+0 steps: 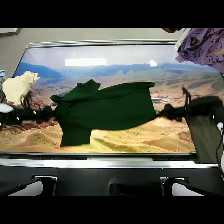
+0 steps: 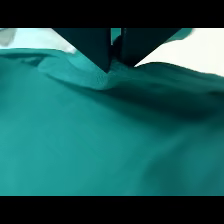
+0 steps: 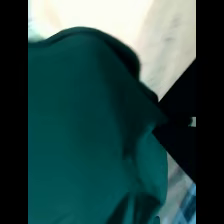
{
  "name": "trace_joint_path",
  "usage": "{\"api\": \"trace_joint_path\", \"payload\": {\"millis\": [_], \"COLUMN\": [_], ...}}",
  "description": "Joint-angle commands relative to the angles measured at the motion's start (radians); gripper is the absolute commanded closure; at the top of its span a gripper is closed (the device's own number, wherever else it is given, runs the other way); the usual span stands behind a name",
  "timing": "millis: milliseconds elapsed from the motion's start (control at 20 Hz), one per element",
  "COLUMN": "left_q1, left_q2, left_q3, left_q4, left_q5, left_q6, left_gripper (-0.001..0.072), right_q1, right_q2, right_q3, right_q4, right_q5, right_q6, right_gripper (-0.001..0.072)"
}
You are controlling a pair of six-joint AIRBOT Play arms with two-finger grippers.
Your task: Fold the clothes and pants, and hang the long-sleeved shirts on hangers.
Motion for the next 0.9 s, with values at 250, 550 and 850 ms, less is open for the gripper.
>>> {"api": "trace_joint_path", "payload": {"millis": [250,550,850], "left_q1": [-0.108,-0.116,-0.116], "left_q2": [0.014,0.312,0.534], "left_q3": [0.970,1.054,0.914], "left_q4": [0.424,0.644,0.782], "left_q5": [-0.096,-0.164,-0.252], "left_q6": [-0.328,-0.429,-0.517], "left_gripper": [0.0688,0.0688,0.0688], "right_q1": [0.135,0.136,0.136], "right_q2": [0.021,0.385,0.502], "right_q3": [0.980,1.034,1.031], "right_q4": [-0.304,-0.533,-0.624], "right_q5": [-0.063,-0.098,-0.123], "right_q6": [0.230,0.283,0.388], "right_gripper": [0.0682,0.0682,0.0681]}}
